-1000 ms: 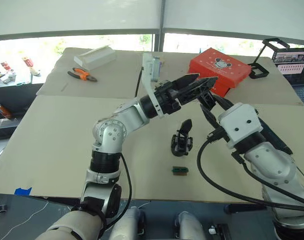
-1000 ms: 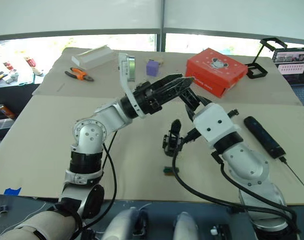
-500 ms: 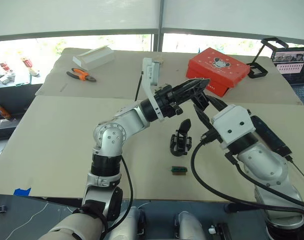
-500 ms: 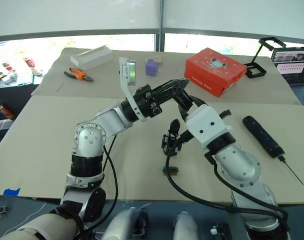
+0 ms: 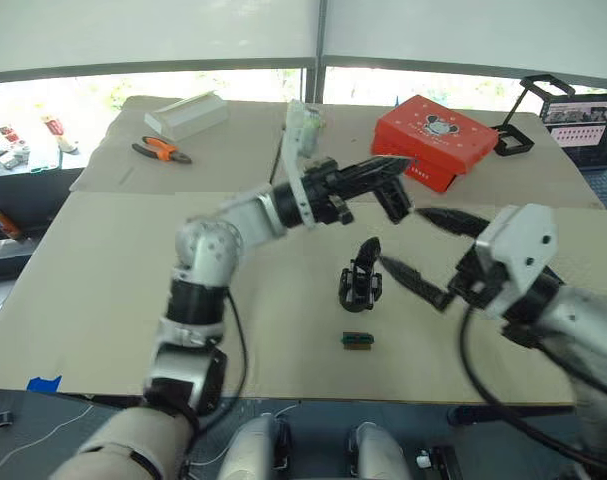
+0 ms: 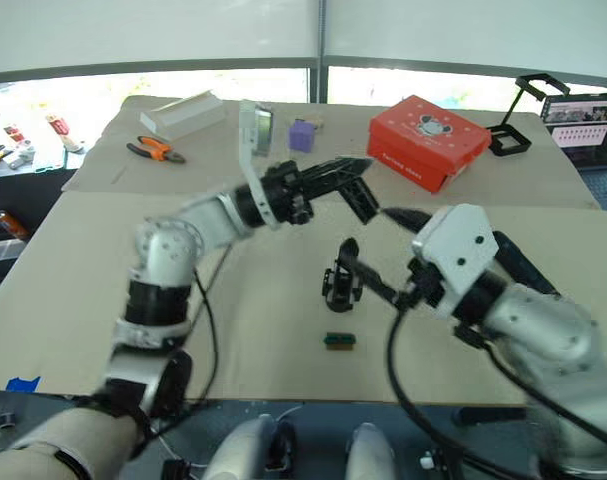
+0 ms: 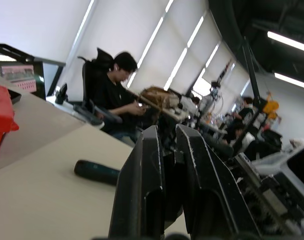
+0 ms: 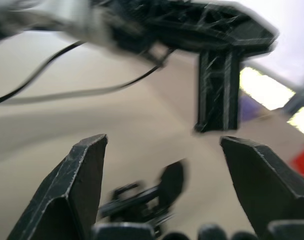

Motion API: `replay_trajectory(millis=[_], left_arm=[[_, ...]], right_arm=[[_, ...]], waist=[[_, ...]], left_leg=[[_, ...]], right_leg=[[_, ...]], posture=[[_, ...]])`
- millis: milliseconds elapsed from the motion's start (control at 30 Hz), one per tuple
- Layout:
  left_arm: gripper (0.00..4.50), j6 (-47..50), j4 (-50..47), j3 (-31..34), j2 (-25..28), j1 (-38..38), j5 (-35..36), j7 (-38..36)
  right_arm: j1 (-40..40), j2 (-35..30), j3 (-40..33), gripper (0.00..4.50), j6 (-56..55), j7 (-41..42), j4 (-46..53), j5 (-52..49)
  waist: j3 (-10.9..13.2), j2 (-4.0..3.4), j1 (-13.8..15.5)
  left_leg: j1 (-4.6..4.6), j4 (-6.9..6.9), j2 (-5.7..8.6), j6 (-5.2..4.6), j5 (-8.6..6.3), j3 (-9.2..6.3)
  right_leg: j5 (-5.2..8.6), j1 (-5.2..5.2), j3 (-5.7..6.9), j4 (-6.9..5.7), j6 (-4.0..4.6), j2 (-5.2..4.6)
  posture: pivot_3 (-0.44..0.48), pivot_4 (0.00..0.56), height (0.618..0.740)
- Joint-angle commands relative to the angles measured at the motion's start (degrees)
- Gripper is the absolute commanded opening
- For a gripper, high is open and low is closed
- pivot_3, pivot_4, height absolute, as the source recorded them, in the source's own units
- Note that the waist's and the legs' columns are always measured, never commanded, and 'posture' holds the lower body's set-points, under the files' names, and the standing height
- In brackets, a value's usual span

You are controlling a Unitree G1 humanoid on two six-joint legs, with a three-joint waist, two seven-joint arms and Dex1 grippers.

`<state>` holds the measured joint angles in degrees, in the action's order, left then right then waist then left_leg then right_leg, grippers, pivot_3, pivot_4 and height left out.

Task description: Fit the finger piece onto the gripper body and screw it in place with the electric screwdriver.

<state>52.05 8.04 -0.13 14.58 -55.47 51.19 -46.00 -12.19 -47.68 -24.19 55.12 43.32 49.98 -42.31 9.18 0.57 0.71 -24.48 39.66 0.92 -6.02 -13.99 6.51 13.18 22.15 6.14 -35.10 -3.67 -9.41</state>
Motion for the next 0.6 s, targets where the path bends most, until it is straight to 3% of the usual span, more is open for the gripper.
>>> replay_trajectory(millis=[33,133,267,433,600], left_arm=[[0.00,4.1,2.3,-5.5,4.9,-4.7,-1.0,-14.3],[0.00,5.7,1.7,-10.4,8.3,-6.2,-2.3,-23.4],[0.00,6.5,-0.5,-14.3,9.2,-6.5,-3.4,-29.5],[0.00,6.5,-2.7,-15.9,7.6,-5.3,-4.7,-30.3],[0.00,7.2,-5.2,-15.8,6.9,-3.7,-4.2,-30.5]], right_arm=[[-5.3,-8.0,-6.4,3.82,11.8,2.7,-7.8,-17.5],[-10.9,-11.3,-1.6,3.82,19.1,-2.0,-13.3,-30.1],[-16.3,-10.7,6.3,3.82,21.1,-11.1,-16.3,-39.4],[-20.7,-9.1,14.7,3.82,19.0,-24.4,-19.2,-49.8],[-21.9,-10.4,18.6,3.82,16.5,-31.6,-20.3,-56.1]], waist=[[0.0,0.02,0.0],[0.0,0.03,0.1],[0.0,0.03,0.1],[0.0,0.04,0.3],[0.0,0.04,0.2]], left_leg=[[-0.01,0.05,-0.01,-0.08,-0.05,0.01],[-0.10,0.03,0.00,-0.13,-0.08,0.01],[-0.18,0.04,-0.02,-0.13,-0.08,0.00],[-0.23,0.07,-0.01,-0.13,-0.09,-0.02],[-0.28,0.08,0.00,-0.16,-0.09,-0.02]], right_leg=[[0.00,0.00,-0.01,-0.01,0.00,-0.01],[0.00,0.08,-0.04,0.04,0.01,-0.09],[-0.01,0.12,-0.06,0.07,0.01,-0.22],[-0.02,0.14,-0.06,0.06,-0.01,-0.31],[-0.03,0.15,-0.04,0.08,-0.03,-0.30]], posture=[[0.000,0.150,0.740],[0.000,0.150,0.740],[0.000,0.150,0.740],[0.000,0.150,0.740],[0.000,0.150,0.740]])
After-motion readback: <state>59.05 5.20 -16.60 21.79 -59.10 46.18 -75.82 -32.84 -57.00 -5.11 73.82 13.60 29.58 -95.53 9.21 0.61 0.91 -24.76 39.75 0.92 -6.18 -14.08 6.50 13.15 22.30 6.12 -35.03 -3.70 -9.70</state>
